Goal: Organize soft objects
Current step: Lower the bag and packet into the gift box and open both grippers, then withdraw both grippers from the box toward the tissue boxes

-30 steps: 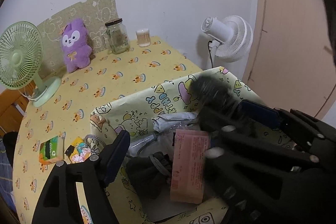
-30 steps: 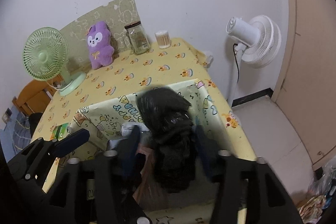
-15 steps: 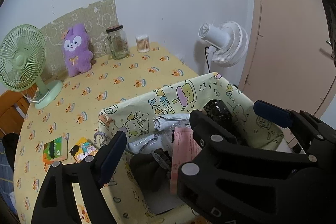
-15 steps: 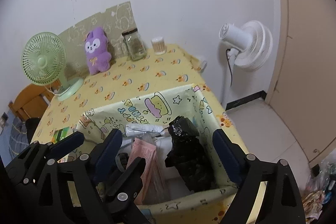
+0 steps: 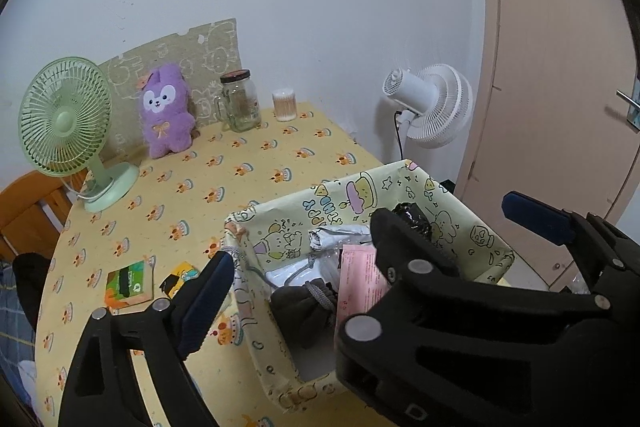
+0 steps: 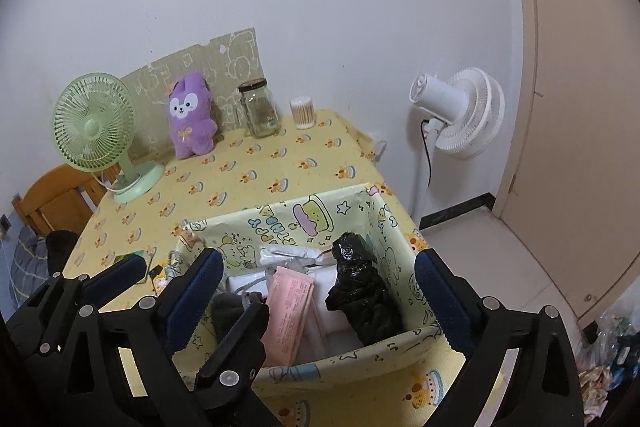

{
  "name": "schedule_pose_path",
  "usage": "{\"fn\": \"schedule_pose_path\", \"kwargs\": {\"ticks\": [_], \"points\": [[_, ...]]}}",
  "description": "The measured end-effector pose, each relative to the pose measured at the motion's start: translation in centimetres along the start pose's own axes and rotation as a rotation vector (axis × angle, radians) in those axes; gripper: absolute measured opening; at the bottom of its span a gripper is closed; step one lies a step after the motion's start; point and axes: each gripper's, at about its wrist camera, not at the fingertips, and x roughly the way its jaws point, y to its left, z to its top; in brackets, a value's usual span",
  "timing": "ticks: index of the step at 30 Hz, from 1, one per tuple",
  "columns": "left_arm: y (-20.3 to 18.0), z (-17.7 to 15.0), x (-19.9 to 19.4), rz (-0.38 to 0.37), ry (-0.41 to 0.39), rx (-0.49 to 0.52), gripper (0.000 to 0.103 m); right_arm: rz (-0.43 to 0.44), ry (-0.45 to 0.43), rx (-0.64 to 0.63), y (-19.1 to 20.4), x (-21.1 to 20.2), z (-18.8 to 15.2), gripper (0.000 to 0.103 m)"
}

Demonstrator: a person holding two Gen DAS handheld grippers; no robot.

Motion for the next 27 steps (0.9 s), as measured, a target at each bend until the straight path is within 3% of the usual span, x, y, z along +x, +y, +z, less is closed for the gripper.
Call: {"fn": "schedule_pose_path", "kwargs": {"ticks": [9,27], "points": [[1.0,0.0,-2.4,0.015,-0.047,-0.015,0.099,-0.003,-0.042,-0.028,1.5,-2.4,0.3,0.099],[4.7,-1.0,-7.1,0.041,-0.119,-0.055,0.098,0.048,-0.085,-0.084,6.4,-6.2,0.0,0.099]]}}
